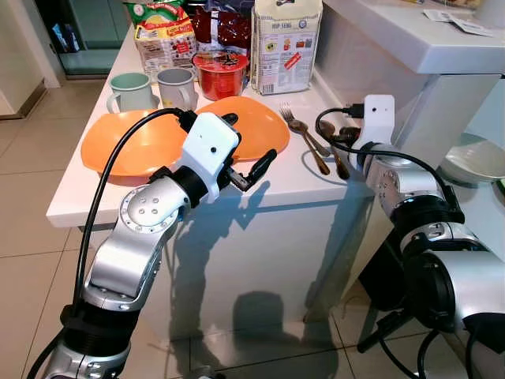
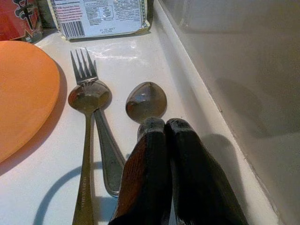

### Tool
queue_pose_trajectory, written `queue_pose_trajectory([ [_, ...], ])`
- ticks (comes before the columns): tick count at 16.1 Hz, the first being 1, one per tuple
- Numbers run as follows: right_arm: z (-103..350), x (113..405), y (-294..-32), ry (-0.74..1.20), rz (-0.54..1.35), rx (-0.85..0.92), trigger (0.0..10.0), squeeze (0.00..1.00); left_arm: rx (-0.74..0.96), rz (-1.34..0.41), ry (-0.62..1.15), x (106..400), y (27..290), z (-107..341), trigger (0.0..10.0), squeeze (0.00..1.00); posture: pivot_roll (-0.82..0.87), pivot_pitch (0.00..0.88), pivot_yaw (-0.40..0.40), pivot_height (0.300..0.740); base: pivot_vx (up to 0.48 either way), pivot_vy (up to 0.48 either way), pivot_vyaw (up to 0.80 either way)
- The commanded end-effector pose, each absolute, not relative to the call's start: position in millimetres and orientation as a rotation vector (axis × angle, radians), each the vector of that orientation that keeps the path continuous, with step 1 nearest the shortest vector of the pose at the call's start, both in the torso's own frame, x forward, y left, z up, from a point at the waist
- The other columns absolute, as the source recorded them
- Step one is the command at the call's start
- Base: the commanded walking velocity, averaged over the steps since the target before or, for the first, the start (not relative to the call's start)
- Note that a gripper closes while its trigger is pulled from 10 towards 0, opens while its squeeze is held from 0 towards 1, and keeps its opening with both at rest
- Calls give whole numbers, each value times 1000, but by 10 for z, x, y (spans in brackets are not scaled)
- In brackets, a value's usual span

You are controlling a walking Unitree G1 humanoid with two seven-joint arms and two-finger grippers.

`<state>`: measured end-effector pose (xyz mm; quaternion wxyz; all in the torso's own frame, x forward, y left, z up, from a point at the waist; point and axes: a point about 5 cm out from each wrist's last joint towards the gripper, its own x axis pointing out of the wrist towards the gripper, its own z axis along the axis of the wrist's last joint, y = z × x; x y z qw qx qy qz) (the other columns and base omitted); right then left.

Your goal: Setting the table

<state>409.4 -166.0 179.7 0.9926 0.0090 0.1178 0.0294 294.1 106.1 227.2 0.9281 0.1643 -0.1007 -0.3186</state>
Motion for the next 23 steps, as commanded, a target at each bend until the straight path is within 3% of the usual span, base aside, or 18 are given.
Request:
queue_pose_trajectory([
  [1,1816,4087,-1682,206,55,17,0,0,346,-640,-229,2966,1068,2328,10000,0,51,0,-7,740,0,0,0],
  [3,1796,4082,-1652,217,79,-1,0,0,346,-638,-230,2973,1067,2332,10000,0,51,0,-6,740,0,0,0],
  [4,1788,4083,-1643,225,77,-28,2431,0,346,-638,-231,2974,1063,2335,10000,0,52,0,-6,740,0,0,0],
  [5,1781,4086,-1636,243,74,-26,10000,969,346,-639,-232,2974,1059,2337,10000,0,52,0,-5,740,0,0,0],
  [12,1687,4069,-1562,366,92,33,10000,1000,345,-683,-213,2942,1034,2297,10000,0,52,0,-4,740,0,0,0],
  [23,1710,4082,-1534,374,80,94,10000,1000,346,-710,-207,2906,1013,2269,10000,0,58,0,-18,740,0,0,0],
])
